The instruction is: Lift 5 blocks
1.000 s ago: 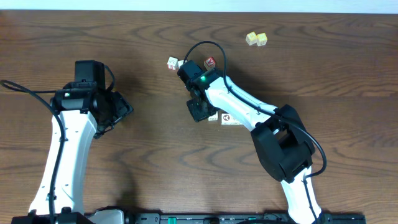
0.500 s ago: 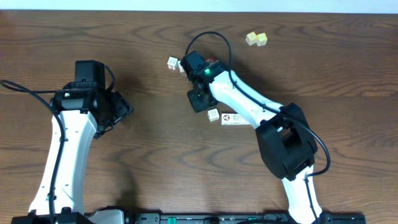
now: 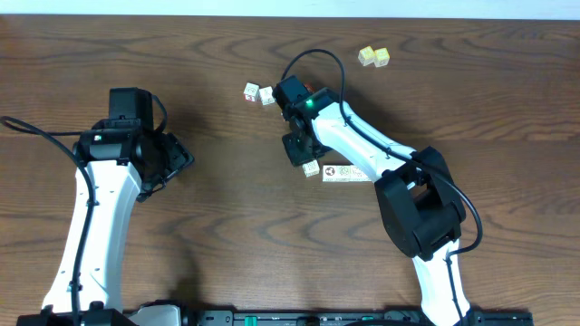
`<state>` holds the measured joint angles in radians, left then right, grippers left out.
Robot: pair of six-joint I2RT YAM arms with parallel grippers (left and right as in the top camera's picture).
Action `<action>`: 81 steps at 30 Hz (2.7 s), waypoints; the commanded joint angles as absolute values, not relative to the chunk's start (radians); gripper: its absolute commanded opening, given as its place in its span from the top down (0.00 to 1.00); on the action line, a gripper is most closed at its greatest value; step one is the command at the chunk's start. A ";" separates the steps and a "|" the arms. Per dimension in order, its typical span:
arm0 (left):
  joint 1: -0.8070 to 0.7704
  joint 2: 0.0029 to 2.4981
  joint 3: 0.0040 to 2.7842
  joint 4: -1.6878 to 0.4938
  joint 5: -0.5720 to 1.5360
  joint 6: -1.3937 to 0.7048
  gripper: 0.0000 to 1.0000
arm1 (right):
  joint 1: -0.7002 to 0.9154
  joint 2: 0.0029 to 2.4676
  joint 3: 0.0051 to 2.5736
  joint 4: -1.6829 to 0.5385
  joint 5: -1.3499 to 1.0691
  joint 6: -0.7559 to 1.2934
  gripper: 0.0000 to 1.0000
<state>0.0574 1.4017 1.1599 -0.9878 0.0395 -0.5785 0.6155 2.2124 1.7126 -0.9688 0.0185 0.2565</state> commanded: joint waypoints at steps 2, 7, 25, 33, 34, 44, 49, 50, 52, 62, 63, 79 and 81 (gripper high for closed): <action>0.062 1.392 1.177 -0.991 0.034 -0.573 0.22 | 0.619 2.217 1.703 -0.986 0.024 0.269 0.99; 0.062 1.392 1.177 -0.991 0.035 -0.573 0.22 | 0.619 2.217 1.703 -1.009 0.025 0.269 0.99; 0.062 1.392 1.177 -0.991 0.034 -0.573 0.22 | 0.614 2.216 1.789 -1.078 0.024 0.283 0.99; 0.062 1.392 1.177 -0.991 0.034 -0.573 0.22 | 0.618 2.217 1.826 -1.206 -0.148 0.194 0.99; 0.062 1.392 1.177 -0.991 0.035 -0.573 0.22 | 0.621 2.217 1.824 -1.215 -0.148 0.193 0.99; 0.062 1.392 1.177 -0.991 0.034 -0.573 0.22 | 0.670 2.217 1.762 -1.131 -0.147 0.186 0.99; 0.062 1.392 1.177 -0.991 0.035 -0.573 0.22 | 0.676 2.217 1.724 -1.079 -0.056 0.285 0.99; 0.062 1.392 1.177 -0.991 0.035 -0.573 0.22 | 0.675 2.217 1.720 -1.074 -0.042 0.296 0.99; 0.062 1.392 1.177 -0.991 0.035 -0.573 0.22 | 0.673 2.217 1.714 -1.067 -0.034 0.303 0.99; 0.062 1.392 1.177 -0.991 0.035 -0.573 0.22 | 0.671 2.217 1.706 -1.050 0.005 0.341 0.99; 0.062 1.392 1.177 -0.991 0.035 -0.573 0.22 | 0.670 2.217 1.707 -1.046 0.009 0.344 0.99; 0.062 1.392 1.177 -0.991 0.035 -0.573 0.22 | 0.667 2.217 1.707 -1.025 0.049 0.363 0.99; 0.062 1.392 1.177 -0.991 0.035 -0.573 0.22 | 0.667 2.217 1.706 -1.024 0.051 0.363 0.99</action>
<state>0.0574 1.4017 1.1599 -0.9878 0.0395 -0.5785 0.6643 2.2124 1.7123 -1.0267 0.0238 0.3481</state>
